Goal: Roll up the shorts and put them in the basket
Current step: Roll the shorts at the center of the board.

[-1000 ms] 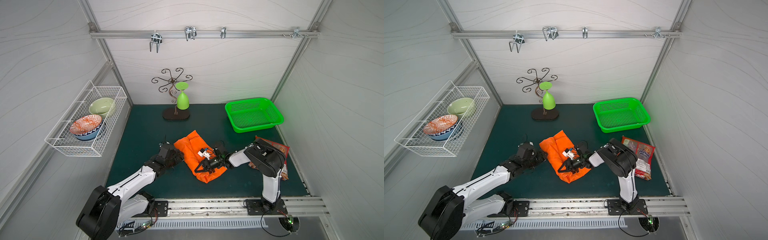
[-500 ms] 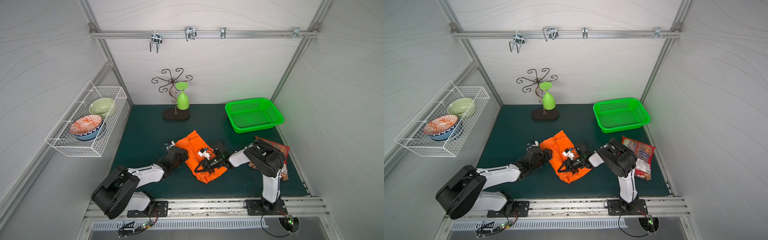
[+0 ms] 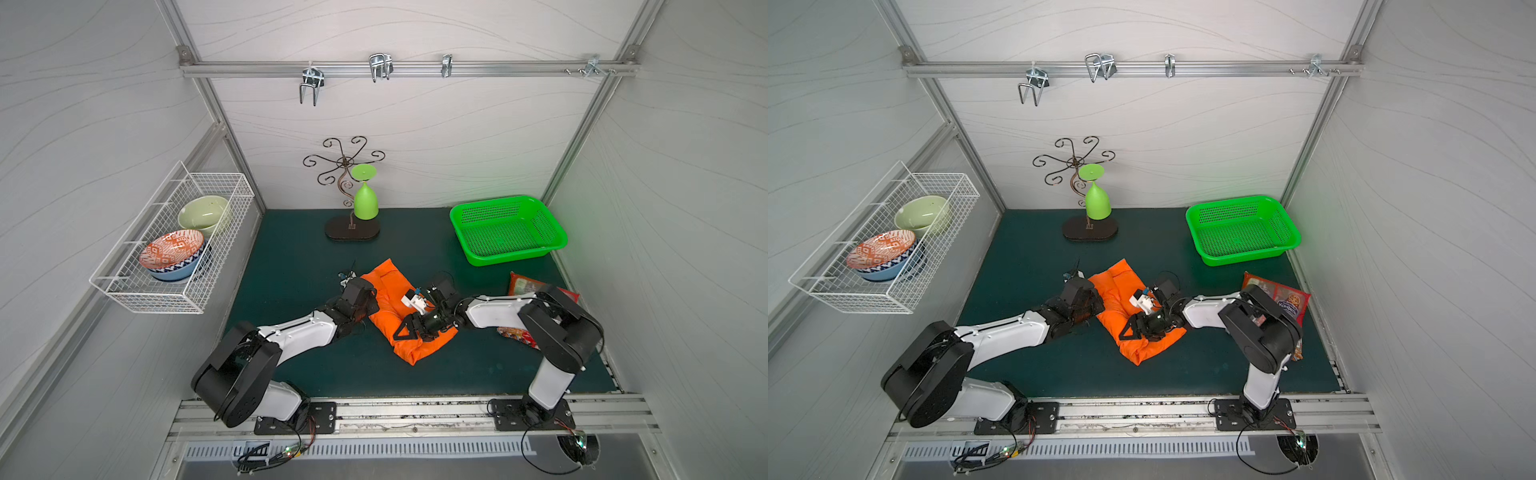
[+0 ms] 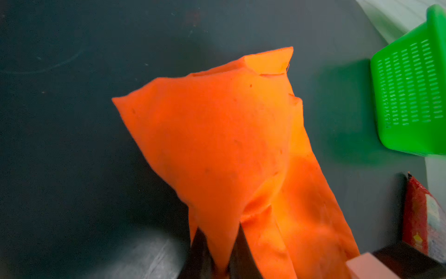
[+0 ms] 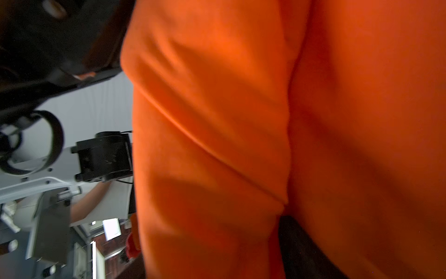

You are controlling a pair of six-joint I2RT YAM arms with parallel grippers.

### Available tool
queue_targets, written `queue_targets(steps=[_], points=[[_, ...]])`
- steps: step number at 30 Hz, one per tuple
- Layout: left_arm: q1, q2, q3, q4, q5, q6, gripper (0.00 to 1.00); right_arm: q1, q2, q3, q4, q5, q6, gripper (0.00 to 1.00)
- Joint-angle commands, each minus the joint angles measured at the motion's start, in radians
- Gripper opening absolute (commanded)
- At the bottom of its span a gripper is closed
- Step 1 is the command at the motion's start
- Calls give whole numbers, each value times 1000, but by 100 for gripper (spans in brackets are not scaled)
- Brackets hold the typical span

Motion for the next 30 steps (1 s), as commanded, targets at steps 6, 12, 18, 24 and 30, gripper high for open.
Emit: queue_targets(steps=[6, 12, 18, 24, 30], points=[[4, 25, 161, -327, 20, -28, 0, 80, -236, 134, -611, 578, -250, 73], [4, 66, 252, -451, 42, -31, 0, 274, -334, 190, -655, 856, -314, 77], [5, 89, 288, -498, 59, -44, 0, 481, -317, 218, -525, 997, -445, 86], [3, 98, 297, -510, 70, -56, 0, 536, -183, 277, -464, 1057, -503, 90], [3, 112, 299, -508, 102, -66, 0, 558, -42, 306, -402, 1123, -531, 90]])
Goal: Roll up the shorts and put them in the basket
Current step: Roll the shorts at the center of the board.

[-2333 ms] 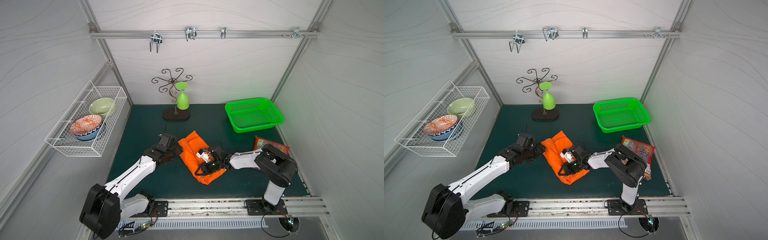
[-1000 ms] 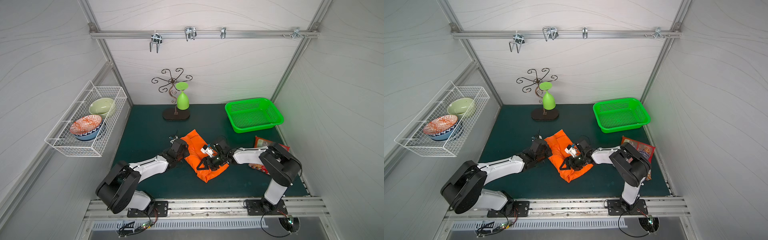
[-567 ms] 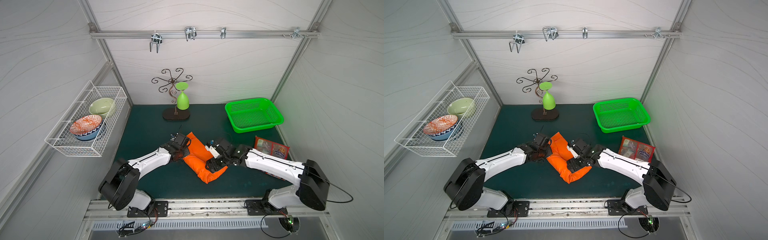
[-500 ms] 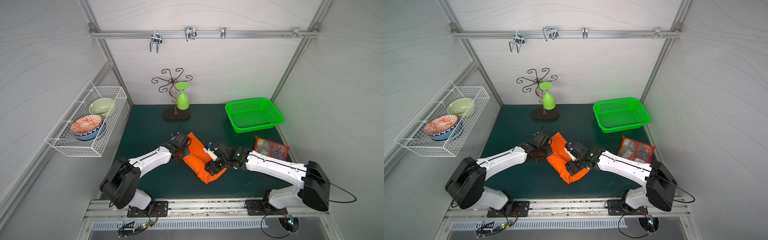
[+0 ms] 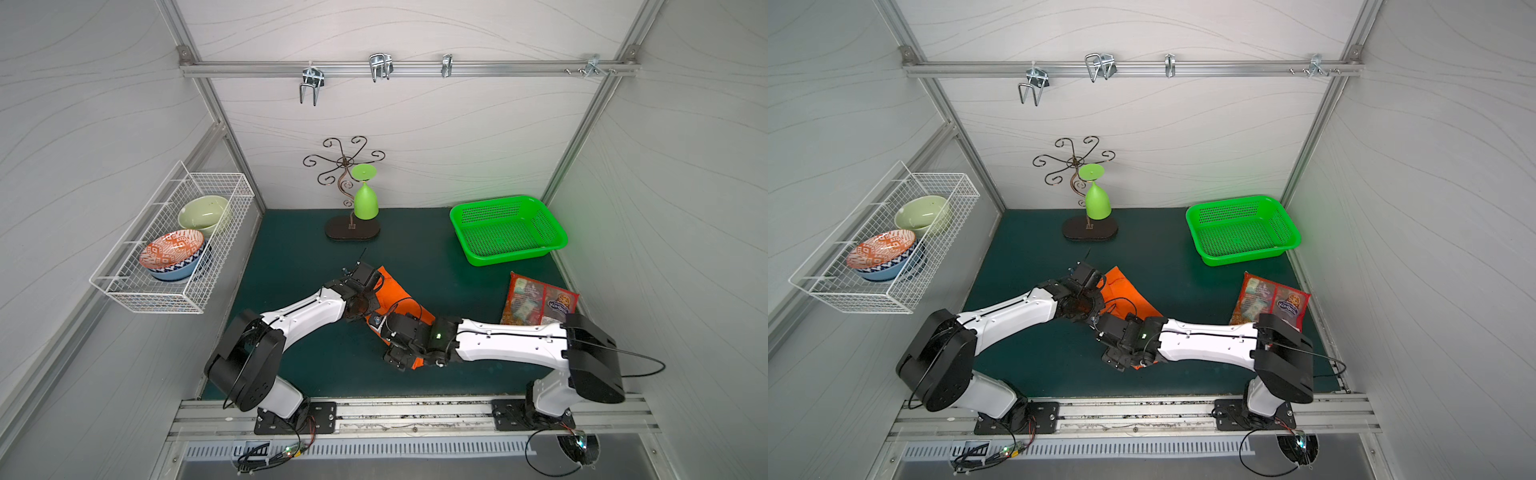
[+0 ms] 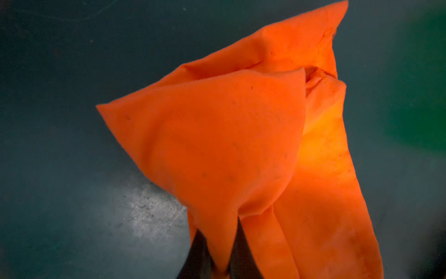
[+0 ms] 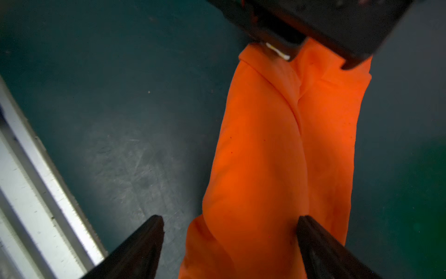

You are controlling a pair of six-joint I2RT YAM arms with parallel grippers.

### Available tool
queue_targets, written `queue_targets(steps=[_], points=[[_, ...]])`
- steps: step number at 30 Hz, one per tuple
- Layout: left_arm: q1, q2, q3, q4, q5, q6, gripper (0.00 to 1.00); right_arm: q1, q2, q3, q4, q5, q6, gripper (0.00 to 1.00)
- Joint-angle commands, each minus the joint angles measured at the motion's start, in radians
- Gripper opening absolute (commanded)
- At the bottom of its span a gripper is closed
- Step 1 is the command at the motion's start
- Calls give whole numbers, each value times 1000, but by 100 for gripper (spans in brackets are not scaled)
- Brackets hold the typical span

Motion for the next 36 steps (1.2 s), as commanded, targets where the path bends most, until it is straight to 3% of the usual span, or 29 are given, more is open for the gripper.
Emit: queue_targets(steps=[1, 7, 11, 14, 15, 17, 19, 22, 31, 36], points=[[3, 16, 38, -25, 36, -17, 0, 10, 48, 9, 58, 67, -32, 90], [6, 20, 34, -23, 74, -28, 0, 2, 124, -17, 118, 137, -17, 85], [26, 17, 28, -18, 117, -43, 0, -42, 131, -50, 148, 30, 7, 49], [47, 6, 23, -9, 139, -38, 0, -97, 88, -109, 209, -124, 27, 36], [52, -1, 23, -8, 142, -35, 2, -117, 76, -126, 226, -181, 32, 35], [66, -21, 21, -3, 145, -25, 25, -161, 46, -159, 261, -317, 43, 32], [84, -56, 6, 23, 156, -14, 41, -203, 32, -177, 284, -432, 62, 32], [110, -126, -20, 47, 159, -1, 51, -272, 29, -211, 333, -598, 123, 31], [129, -293, -164, 163, 189, 26, 56, -513, 130, -339, 715, -1096, 477, 31], [124, -323, -293, 384, 222, -27, 59, -596, 287, -366, 912, -1233, 673, 32]])
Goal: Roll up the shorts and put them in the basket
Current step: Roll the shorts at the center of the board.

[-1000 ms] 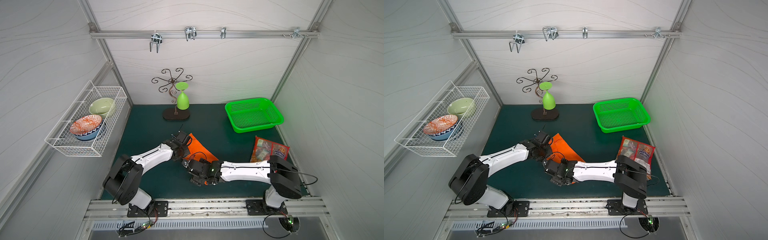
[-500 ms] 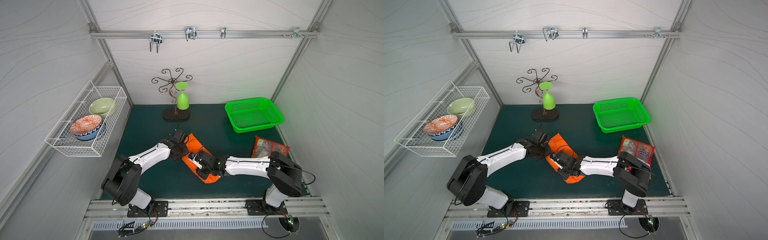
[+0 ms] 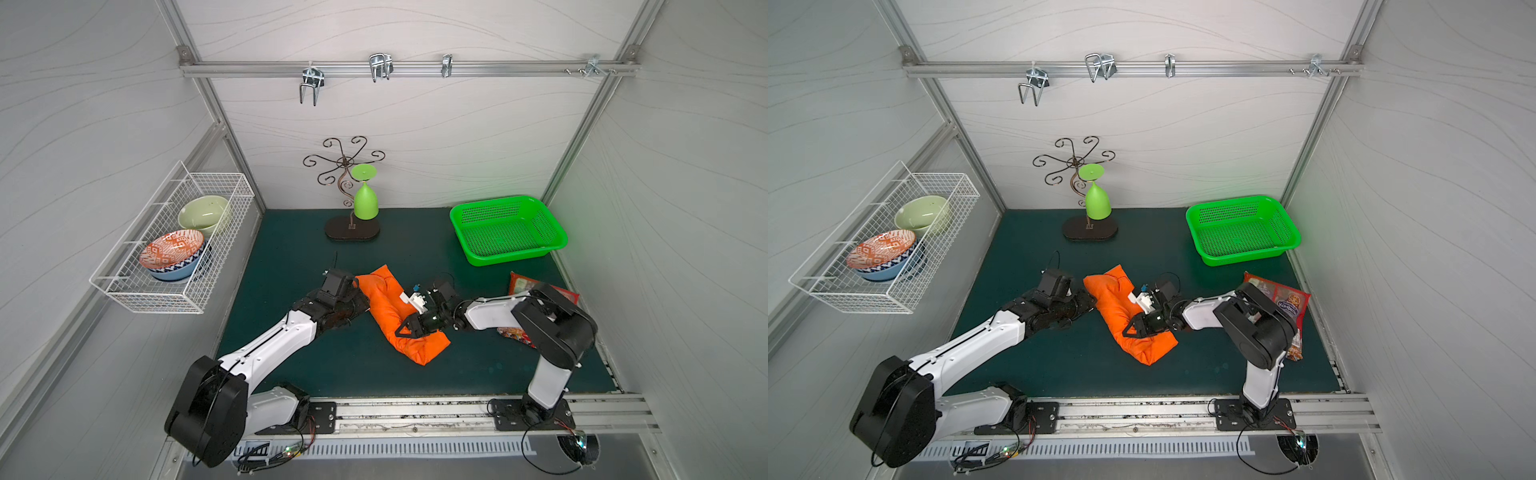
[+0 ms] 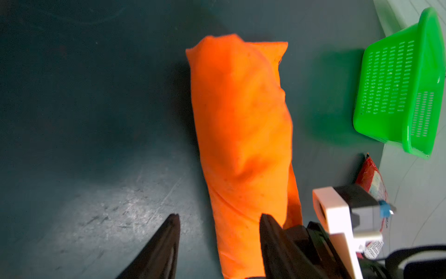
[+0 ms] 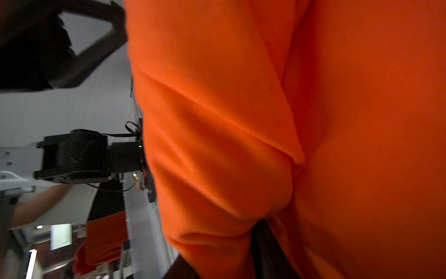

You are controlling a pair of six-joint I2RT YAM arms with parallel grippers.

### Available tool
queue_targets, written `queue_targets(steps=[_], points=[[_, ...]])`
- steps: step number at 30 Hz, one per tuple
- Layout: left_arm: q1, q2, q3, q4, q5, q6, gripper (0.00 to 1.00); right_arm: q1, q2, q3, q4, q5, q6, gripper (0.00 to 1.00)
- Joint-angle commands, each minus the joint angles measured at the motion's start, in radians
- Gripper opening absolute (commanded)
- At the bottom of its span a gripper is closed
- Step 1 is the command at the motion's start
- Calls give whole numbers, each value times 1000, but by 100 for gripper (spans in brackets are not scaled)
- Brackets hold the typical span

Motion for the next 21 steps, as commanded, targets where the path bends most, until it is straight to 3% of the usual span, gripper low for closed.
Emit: queue_targets(steps=[1, 6, 14, 21], points=[[-1, -19, -61, 214, 24, -33, 60, -37, 110, -22, 171, -141, 203, 33], [-9, 22, -122, 408, -18, -50, 63, -60, 203, -35, 260, -168, 280, 33], [-44, 88, -199, 692, -123, -33, 70, -60, 163, -21, 159, -155, 214, 33], [-46, 234, -158, 691, -161, -6, 70, -60, 156, -13, 150, -163, 211, 34]])
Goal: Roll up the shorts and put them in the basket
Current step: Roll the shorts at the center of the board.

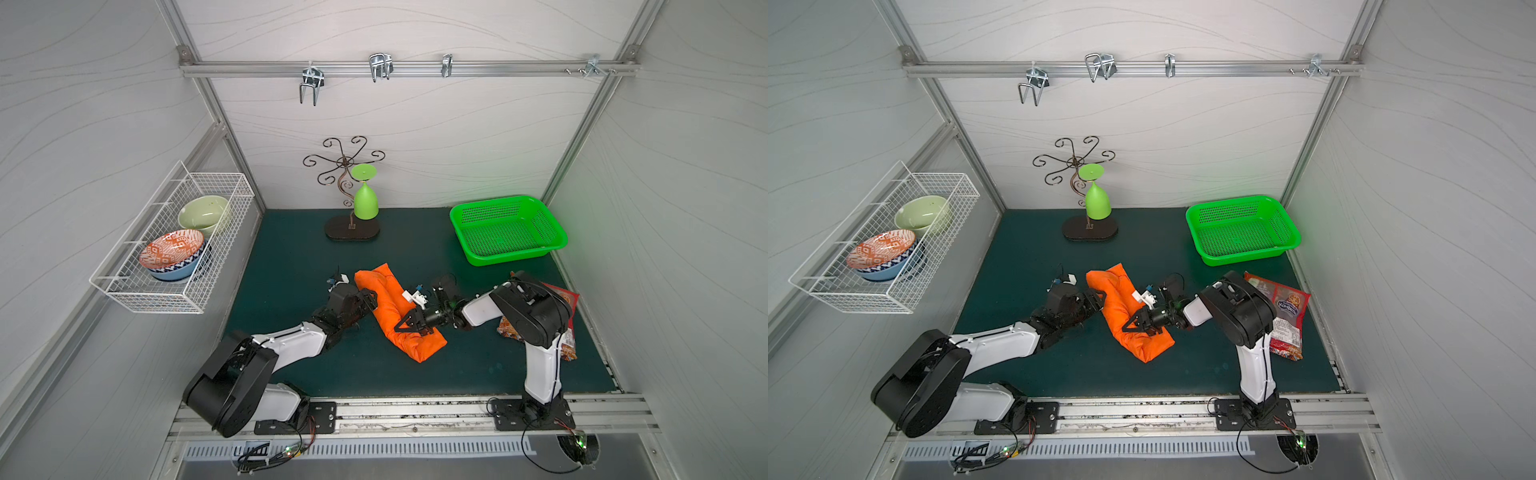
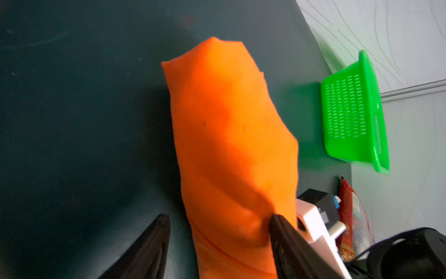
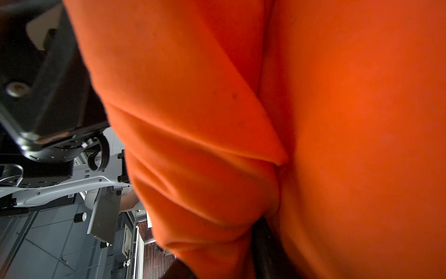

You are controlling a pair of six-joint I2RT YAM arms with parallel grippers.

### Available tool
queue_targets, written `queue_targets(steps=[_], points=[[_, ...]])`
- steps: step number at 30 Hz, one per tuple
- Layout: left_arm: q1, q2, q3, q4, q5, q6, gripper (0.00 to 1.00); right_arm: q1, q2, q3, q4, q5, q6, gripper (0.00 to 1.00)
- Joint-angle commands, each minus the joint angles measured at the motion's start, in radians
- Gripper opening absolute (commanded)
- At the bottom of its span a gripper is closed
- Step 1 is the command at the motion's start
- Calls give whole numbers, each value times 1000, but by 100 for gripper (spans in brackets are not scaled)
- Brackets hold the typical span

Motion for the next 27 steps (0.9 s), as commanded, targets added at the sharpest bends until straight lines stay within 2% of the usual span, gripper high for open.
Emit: queue_targets(steps=[1, 3, 6, 13, 16, 19, 23, 27], points=[[-5, 70, 37, 78, -52, 29, 70, 3, 9, -10, -100, 45, -13, 34], [-7, 108, 36, 107, -54, 34, 67, 3, 12, -10, -103, 40, -16, 34], [-7, 150, 48, 135, -35, 43, 58, 1, 15, -9, -113, 32, -30, 35], [-7, 175, 114, 20, -34, 40, 0, -2, -27, -5, -235, 37, -120, 39], [-7, 158, 139, -46, -31, 42, 0, -11, -80, -3, -326, 63, -168, 46], [-6, 117, 142, -118, -55, 28, 0, -11, -168, 20, -543, 164, -271, 51], [-8, 77, 197, -304, -66, 30, 0, 16, -312, 51, -840, 399, -401, 57], [-17, 59, 232, -423, -66, 34, 0, 101, -439, 93, -1027, 643, -458, 61]])
